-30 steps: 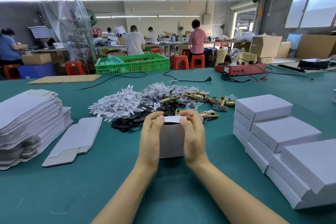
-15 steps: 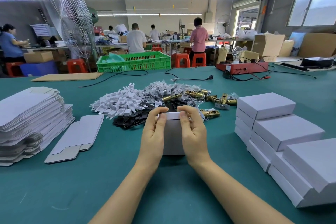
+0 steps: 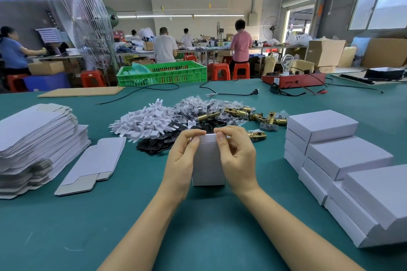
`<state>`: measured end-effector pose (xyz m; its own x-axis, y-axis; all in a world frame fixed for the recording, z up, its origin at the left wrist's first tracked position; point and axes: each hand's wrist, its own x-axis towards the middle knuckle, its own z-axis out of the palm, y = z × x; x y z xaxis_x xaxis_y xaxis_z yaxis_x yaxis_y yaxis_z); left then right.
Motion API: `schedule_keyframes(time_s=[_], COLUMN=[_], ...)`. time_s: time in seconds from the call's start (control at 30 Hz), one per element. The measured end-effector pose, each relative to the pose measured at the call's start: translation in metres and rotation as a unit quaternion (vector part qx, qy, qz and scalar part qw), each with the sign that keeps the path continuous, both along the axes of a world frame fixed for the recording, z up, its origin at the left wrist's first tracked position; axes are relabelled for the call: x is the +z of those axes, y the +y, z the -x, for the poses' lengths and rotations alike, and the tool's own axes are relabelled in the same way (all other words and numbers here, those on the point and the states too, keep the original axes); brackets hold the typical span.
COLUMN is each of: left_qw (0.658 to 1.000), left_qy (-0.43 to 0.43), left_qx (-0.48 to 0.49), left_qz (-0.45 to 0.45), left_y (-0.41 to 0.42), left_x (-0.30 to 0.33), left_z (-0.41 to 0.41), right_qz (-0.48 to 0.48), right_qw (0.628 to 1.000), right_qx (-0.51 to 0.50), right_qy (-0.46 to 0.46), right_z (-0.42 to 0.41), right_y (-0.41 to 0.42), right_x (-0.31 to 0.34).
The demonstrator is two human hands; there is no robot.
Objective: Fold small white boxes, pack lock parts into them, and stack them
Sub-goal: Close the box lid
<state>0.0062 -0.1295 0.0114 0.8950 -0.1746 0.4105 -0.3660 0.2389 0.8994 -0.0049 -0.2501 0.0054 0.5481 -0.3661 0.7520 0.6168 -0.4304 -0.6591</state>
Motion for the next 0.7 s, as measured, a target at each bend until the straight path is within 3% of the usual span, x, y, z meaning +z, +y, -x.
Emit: schedule_keyframes(time_s=[0.13,0.47,0.7], left_qw=[0.999,0.999,0.996], left_qy=[0.023,-0.020,-0.069], left_qx=[-0.022,-0.012,0.003], left_qz=[0.016,-0.041,-0.054], left_y=[0.003,0.002,0.001], left_x=[0.001,-0.006,-0.011], left_z=[-0.002,-0.005,-0.005], right_qz=[-0.032,0.111,0.145], right_qw=[0.999,0.992,0.988], right_qx=[0.031,-0.020,-0.005], right_qy=[0.015,-0.064,-0.053], right_z=[0.003,0.001,-0.002], right_y=[0.000,-0.008,-0.008], right_x=[0.005,-0.005,-0.019])
